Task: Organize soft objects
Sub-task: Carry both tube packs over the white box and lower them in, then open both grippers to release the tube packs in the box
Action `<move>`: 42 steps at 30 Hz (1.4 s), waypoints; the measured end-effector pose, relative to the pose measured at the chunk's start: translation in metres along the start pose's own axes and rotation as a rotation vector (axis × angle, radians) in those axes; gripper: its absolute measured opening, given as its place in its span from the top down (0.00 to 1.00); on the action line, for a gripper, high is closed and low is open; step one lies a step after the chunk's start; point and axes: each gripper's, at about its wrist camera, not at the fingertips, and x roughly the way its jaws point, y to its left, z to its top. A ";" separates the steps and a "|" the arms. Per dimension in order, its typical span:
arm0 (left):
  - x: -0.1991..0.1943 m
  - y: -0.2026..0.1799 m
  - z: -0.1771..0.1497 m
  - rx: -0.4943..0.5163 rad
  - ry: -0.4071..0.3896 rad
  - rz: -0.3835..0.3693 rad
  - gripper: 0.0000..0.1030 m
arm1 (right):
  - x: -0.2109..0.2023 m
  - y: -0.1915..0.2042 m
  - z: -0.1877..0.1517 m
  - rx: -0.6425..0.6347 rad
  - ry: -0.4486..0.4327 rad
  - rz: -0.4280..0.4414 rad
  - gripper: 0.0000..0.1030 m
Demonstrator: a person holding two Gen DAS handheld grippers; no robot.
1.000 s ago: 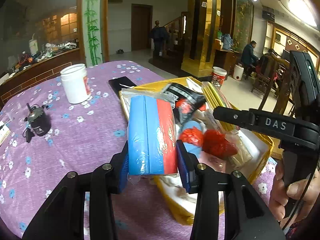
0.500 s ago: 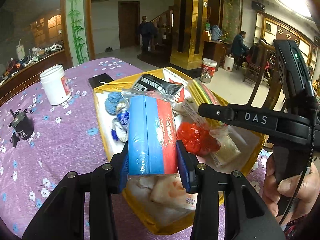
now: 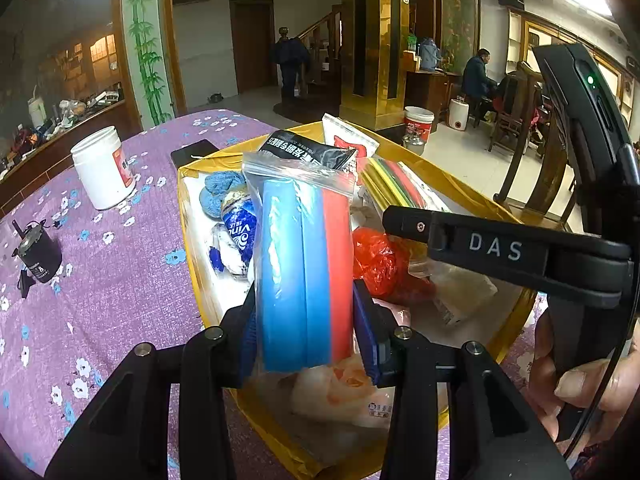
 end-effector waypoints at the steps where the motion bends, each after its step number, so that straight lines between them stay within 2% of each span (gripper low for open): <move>1: 0.000 -0.001 0.000 0.005 -0.002 0.003 0.62 | 0.001 0.001 -0.001 -0.006 -0.002 -0.006 0.60; 15: -0.004 -0.007 -0.001 0.038 -0.027 0.025 0.62 | 0.001 0.009 -0.007 -0.065 -0.024 -0.053 0.60; 42: -0.009 -0.013 -0.001 0.072 -0.054 0.048 0.62 | 0.003 0.016 -0.009 -0.100 -0.027 -0.072 0.60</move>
